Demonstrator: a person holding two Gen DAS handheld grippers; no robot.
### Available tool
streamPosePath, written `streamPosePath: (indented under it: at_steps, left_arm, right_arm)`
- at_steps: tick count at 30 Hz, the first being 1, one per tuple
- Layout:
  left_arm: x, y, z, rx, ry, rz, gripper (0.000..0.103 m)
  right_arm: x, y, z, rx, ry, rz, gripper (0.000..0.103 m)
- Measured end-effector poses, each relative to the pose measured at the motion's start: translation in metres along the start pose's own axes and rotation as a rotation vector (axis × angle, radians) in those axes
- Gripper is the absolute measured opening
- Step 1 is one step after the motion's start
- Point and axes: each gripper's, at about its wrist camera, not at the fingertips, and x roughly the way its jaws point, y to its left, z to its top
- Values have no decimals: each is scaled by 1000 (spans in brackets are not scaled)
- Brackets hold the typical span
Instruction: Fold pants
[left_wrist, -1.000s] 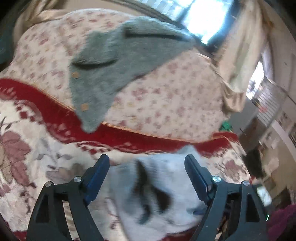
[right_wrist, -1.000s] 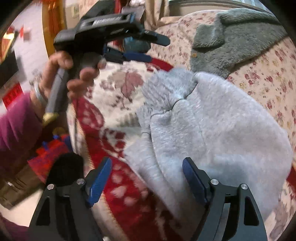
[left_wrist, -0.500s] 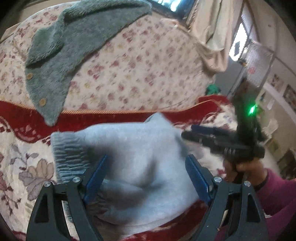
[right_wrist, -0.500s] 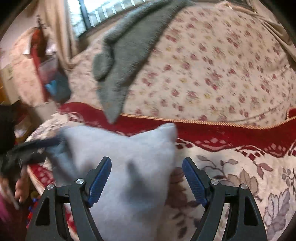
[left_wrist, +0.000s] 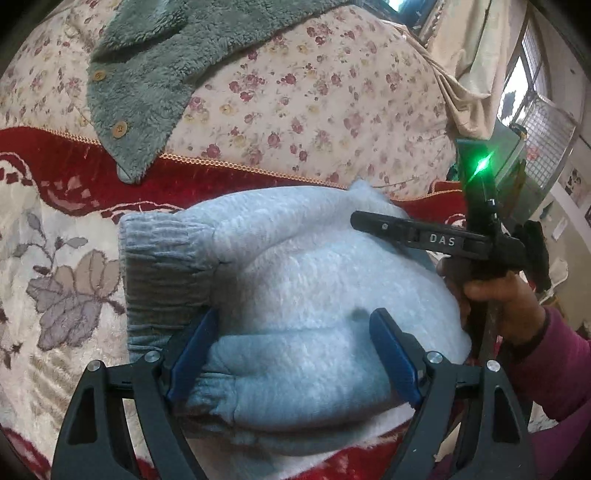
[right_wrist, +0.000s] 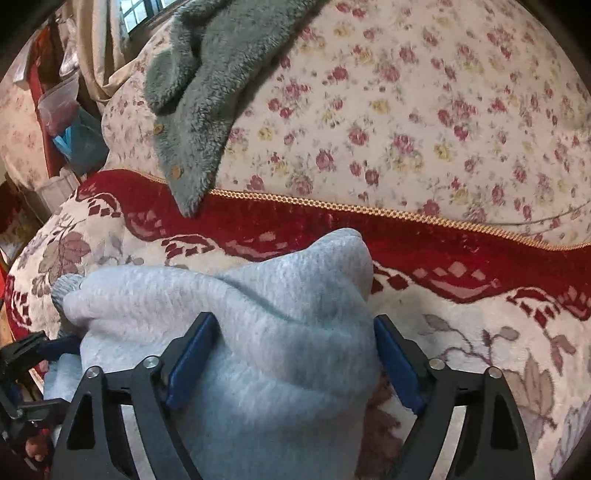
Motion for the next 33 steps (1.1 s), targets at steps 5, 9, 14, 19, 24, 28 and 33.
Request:
streamPosePath:
  at_steps: [5,9,14,19,24,28,33]
  left_arm:
    - [-17,-1,13,-48,-17,-49,84]
    - [-41,-10,27,-63,-81,29,92]
    - [-47,-30,45,-62,-149,83,96]
    - [-20,-22,56,-138,-122,182,96]
    - [-5,-12,52,-154,-121,262,96]
    - [1,-12,45,-126,-124,328,96]
    - [11,-5,34,-141,-115,377,96]
  right_arm:
    - [-15,-9,-2,65,-4,50,93]
    - [-43,0,-6,44,-21,0,94]
    - [-72,14,-16,1,-54,2,94]
    - [-86,33,-36,-25,-40,89,94]
    - [-84,62,-56,-128,-39,90,94]
    - [-74,71,-67,-177,-45,42,94]
    - [-65,78,-78,-236,-65,-12,97]
